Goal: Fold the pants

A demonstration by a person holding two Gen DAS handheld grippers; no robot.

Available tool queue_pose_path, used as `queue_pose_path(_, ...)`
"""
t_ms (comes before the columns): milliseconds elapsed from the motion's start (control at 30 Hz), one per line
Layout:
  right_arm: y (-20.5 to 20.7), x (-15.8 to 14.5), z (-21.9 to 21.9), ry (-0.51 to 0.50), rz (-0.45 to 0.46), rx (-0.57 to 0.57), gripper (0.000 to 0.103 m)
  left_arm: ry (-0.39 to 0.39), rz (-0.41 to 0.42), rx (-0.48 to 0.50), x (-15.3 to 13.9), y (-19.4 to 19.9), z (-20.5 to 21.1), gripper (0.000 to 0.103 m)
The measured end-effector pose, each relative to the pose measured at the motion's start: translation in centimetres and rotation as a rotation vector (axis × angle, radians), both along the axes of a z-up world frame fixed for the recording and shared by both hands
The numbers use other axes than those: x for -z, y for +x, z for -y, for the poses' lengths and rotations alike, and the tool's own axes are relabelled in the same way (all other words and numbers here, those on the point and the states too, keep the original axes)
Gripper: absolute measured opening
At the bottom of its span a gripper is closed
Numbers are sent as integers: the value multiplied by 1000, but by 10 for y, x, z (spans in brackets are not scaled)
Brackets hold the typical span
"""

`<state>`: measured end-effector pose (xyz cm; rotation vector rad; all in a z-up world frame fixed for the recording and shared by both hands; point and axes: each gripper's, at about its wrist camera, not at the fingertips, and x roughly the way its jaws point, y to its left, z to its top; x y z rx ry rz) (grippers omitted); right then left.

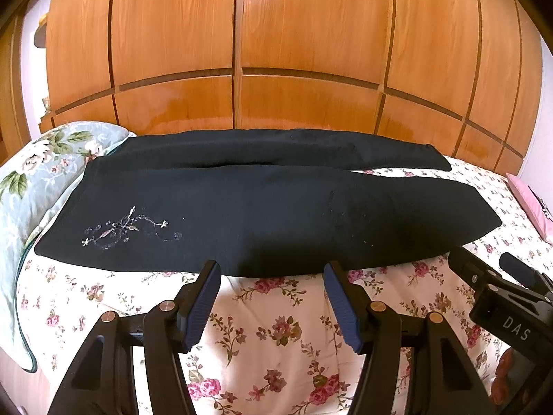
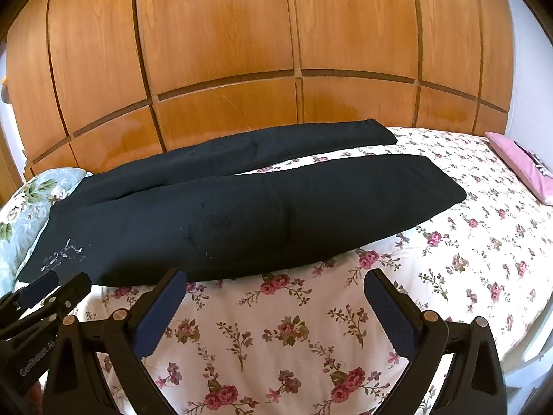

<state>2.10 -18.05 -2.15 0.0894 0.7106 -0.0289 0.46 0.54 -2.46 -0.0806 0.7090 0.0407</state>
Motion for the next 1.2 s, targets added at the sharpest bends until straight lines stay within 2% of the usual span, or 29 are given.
queue_pose_path(333,0,1,1,33,26,-26,103,-33,-28,20,5,4,-4,63)
queue_pose_path(433,-1,0,5,60,56,-58,103,-117,-60,49,11,9,-16,63)
queue_pose_path(467,1,1,7,63,50,-65,103,-178,-76,64,15,11,-23,63)
queue_pose_path(567,12,10,17,57,-22,-70,103,-325,-103,56,26,14,-44,63)
queue_pose_path(700,25,23,41,96,-101,-49,103,-332,-106,-27,34,13,-67,63)
queue_pose_path(800,33,26,72,179,-114,8,103,-385,-75,-75,37,11,-91,63)
queue_pose_path(933,46,33,138,393,-86,135,102,-463,-54,-180,48,8,-138,63)
queue_pose_path(1033,52,41,180,538,-73,217,90,-526,-42,-290,59,3,-176,63)
queue_pose_path(1067,56,46,197,603,-75,245,82,-559,-38,-331,63,0,-192,63)
queue_pose_path(1200,64,62,236,750,-77,325,70,-619,-1,-415,69,-6,-226,63)
